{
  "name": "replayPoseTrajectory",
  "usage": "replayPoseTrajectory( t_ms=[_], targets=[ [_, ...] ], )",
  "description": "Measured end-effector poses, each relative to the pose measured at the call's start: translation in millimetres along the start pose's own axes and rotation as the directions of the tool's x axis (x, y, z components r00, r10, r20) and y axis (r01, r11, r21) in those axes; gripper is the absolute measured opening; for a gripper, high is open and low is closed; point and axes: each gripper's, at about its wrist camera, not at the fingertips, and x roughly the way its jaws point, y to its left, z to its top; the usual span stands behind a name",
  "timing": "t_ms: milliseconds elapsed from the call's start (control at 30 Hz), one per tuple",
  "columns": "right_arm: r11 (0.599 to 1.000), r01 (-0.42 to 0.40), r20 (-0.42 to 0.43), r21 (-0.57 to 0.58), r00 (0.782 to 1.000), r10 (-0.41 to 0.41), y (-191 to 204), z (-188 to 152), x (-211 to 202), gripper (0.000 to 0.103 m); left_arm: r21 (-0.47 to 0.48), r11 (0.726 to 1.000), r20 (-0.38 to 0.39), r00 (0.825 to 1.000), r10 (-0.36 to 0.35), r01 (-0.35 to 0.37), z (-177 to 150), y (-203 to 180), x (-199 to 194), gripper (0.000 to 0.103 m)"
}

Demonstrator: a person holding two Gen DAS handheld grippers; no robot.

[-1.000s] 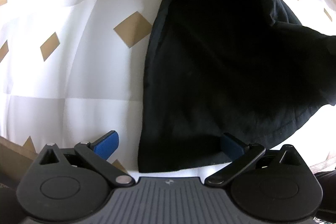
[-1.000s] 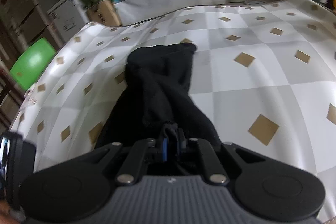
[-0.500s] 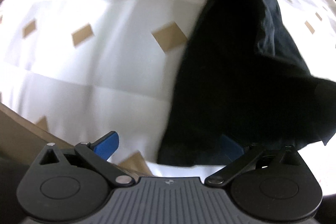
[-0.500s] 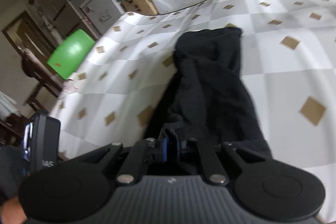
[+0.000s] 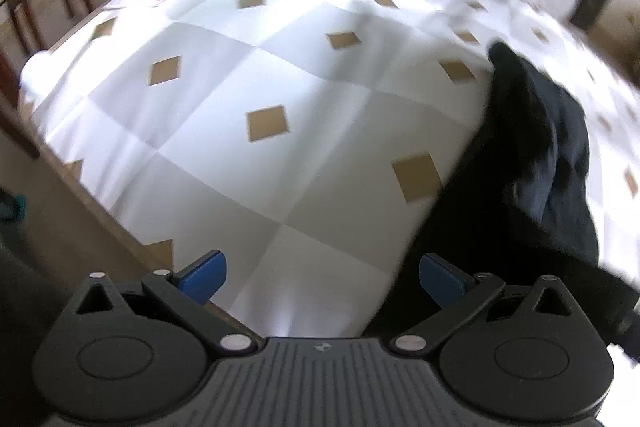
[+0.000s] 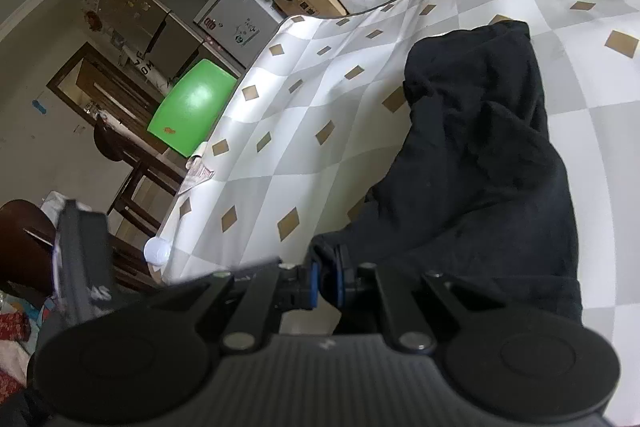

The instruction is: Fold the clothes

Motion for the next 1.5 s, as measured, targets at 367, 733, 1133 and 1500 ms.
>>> replayPoseTrajectory(
  t_ms=[367,733,1133,1500],
  targets=[
    [0.997,0.016,-0.119,-0.075,0.993,-0.025,10,-26,43,0.013,-0.028,1.0,0.027,1.0,-0.005,0.005,3,7,-10,0.103],
    [0.993,0.061,-0.135,-0.096,0.988,-0.074,9,-28,20,0.051,0.008,1.0,0.003,1.0,-0.007,0.007,-2,1,-3,0.103],
    [0.885,0.464,-0.079,-0.027,0.882,-0.465,-46,-29,-34,0.054,0.124,0.988,-0.058,0.995,-0.081,0.088,-15,-26,7,0.103],
    [0.854,0.515,-0.136,-0.079,0.843,-0.521,-57,-44,-26,0.055,0.233,0.963,-0.109,0.988,-0.111,0.134,-28,-51,17,0.103]
  ],
)
